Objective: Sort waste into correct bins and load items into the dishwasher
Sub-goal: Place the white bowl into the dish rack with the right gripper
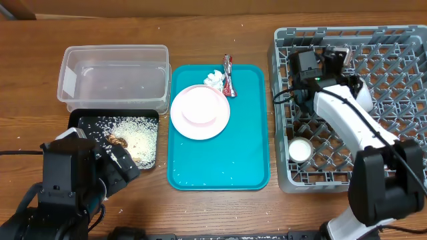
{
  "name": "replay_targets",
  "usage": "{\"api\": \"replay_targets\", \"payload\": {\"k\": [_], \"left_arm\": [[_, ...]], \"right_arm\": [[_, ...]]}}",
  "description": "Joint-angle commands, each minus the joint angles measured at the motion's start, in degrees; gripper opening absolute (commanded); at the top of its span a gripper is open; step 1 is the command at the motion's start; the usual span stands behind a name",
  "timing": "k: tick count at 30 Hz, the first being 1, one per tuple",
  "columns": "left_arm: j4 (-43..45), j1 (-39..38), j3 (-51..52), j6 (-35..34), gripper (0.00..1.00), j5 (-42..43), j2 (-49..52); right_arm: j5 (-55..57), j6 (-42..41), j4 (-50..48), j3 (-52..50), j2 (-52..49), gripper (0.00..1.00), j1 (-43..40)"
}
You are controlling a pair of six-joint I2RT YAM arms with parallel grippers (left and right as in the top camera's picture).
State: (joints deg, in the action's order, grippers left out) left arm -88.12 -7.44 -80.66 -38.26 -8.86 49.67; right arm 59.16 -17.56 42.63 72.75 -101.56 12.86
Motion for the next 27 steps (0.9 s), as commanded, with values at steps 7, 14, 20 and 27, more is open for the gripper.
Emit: {"api": "replay_targets", "payload": {"k": [7, 14, 20, 27], "left_arm": [[0.07, 0.35, -0.81, -0.33, 1.00, -0.70, 0.09], [0.07, 0.35, -0.81, -0.33, 1.00, -0.70, 0.09], [0.33, 0.35, -0.81, -0.81, 1.00, 2.19, 0.09], [3.37, 0.35, -0.81, -0.83, 1.00, 6.19, 0.09]], "right_arm": [[-34.82, -0.39, 4.68, 2.38, 13.57, 0.68, 1.66], [-65.07, -0.37, 6.93, 2.36, 14.29, 0.67, 1.66], [-78.66, 1.55, 6.84, 2.34, 14.29, 0.66, 3.21], [-77.09, 0.81, 2.27, 2.21, 11.91, 0.56, 12.22]]}}
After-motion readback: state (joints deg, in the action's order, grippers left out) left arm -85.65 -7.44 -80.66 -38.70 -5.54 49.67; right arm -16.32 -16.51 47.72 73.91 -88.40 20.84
